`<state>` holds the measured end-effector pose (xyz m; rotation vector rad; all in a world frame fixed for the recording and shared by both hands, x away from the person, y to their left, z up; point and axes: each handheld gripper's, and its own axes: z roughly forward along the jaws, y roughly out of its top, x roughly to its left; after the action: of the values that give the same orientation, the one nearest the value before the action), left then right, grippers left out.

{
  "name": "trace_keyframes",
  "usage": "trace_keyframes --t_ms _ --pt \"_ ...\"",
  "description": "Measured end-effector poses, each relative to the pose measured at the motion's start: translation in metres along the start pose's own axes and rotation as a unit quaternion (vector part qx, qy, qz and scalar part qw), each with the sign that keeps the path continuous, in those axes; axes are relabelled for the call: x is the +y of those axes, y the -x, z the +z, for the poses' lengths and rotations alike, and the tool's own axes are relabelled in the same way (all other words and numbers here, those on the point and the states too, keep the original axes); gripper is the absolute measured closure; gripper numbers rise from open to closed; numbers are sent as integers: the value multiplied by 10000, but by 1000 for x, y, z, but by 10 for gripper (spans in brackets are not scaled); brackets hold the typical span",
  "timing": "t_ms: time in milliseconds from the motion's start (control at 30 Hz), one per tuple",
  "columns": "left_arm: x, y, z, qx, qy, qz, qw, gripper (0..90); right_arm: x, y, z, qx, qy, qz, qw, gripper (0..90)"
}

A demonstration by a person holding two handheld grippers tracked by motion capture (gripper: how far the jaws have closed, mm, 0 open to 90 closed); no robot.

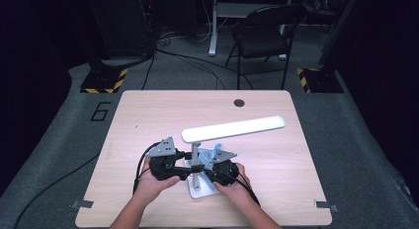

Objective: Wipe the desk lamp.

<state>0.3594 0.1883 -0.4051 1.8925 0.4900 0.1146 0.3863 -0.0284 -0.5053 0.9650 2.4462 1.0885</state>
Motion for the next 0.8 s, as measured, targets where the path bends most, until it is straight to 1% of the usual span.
trace_keyframes --t_ms 33,67,133,167,233,300,333,400,433,500,533,567,633,700,733,767,800 --pt "0 0 0 0 4 -3 10000 493 2 1 1 17 -28 1 10000 652" --pt "0 0 0 -5 3 -2 10000 492 4 3 3 -18 -43 1 10000 652" --pt "0 0 0 -14 1 -5 10000 492 7 6 7 -28 -29 68 10000 652" --pt "0 0 0 -15 2 -5 10000 492 8 8 9 -64 -10 47 10000 652" --pt "0 0 0 -20 -1 -4 10000 492 9 9 11 -65 19 78 9999 652" --pt "0 -1 0 -23 3 -7 10000 491 14 14 16 -98 23 171 9998 651" --pt "0 -1 0 -26 2 -6 10000 492 16 15 18 -146 47 172 9997 651" --pt "0 -1 0 -27 4 -8 10000 491 18 18 21 -136 54 179 9997 650" --pt "0 -1 0 -33 2 -10 10000 491 20 19 23 -199 57 211 9996 650" --pt "0 -1 0 -33 4 -8 10000 491 21 20 24 -185 58 237 9995 650" --pt "-1 0 0 -26 14 -26 10000 492 25 23 28 -224 51 275 9994 649" --pt "-1 -1 -1 -42 1 9 10000 491 26 24 29 -262 52 315 9991 650" --pt "-1 -1 -1 -53 9 -10 10000 492 30 26 33 -280 49 353 9990 649" --pt "-1 -1 -1 -25 26 -8 10000 492 31 29 34 -262 44 314 9992 649" --pt "-1 -1 0 -49 39 -54 10000 492 33 30 35 -293 25 340 9990 649" --pt "-1 -2 -1 -56 43 -24 10000 492 36 32 38 -295 -2 340 9990 648" --pt "-1 -2 -1 -58 39 -19 10000 492 36 32 38 -306 -12 418 9987 648"
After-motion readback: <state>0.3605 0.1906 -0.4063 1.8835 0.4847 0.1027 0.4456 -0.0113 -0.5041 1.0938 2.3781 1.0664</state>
